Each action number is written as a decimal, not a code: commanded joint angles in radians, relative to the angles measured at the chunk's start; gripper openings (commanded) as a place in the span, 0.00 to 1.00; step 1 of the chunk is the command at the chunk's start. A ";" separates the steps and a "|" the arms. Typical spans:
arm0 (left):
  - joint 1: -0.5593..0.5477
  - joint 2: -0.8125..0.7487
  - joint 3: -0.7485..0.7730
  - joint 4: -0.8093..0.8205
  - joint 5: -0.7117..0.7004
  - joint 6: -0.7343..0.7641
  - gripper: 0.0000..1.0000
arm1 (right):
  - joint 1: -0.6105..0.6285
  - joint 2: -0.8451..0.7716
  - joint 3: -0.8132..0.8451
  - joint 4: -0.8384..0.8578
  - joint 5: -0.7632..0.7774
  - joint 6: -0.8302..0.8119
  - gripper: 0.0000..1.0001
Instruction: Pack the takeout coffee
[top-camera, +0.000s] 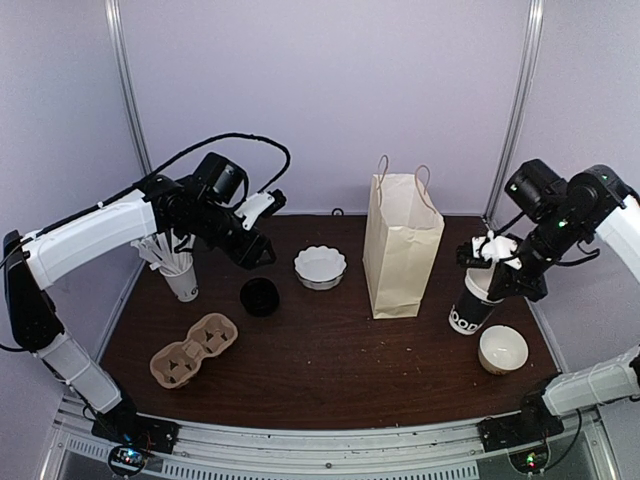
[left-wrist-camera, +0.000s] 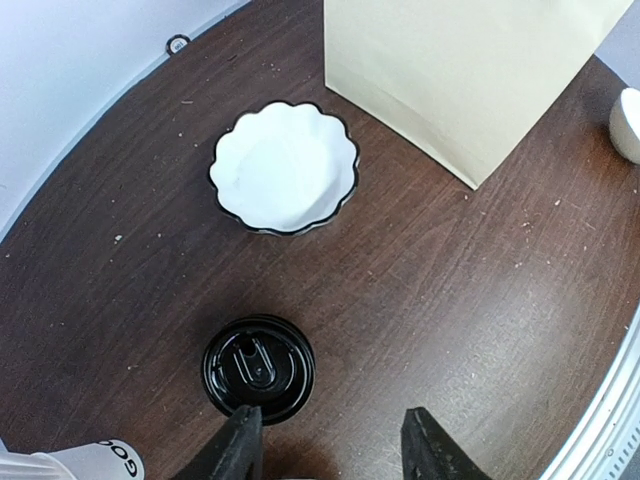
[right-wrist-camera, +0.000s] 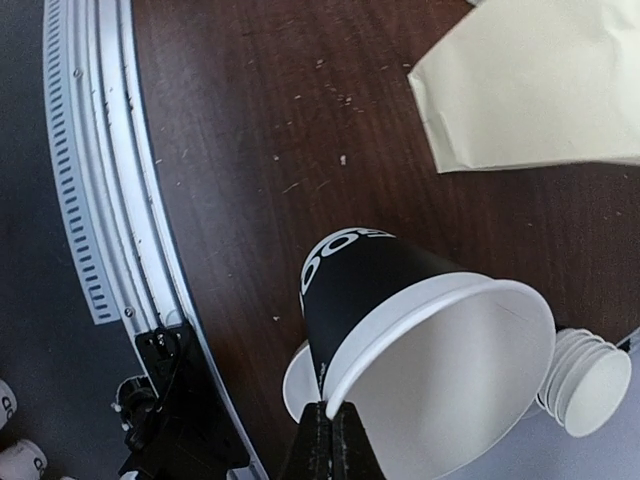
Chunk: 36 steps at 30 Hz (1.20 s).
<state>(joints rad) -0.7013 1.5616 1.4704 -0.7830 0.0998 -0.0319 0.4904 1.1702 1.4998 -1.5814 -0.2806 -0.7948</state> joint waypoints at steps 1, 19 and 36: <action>-0.003 0.018 0.043 0.033 -0.030 0.010 0.51 | 0.168 0.037 -0.041 0.084 0.060 0.000 0.00; 0.011 0.069 0.038 0.022 -0.120 -0.012 0.53 | 0.700 0.484 0.003 0.501 0.276 -0.006 0.00; 0.030 0.115 0.004 -0.010 -0.101 -0.014 0.56 | 0.754 0.575 0.003 0.562 0.296 0.038 0.00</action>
<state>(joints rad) -0.6796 1.6512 1.4734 -0.7879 -0.0090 -0.0471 1.2346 1.7241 1.4746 -1.0187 0.0254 -0.7780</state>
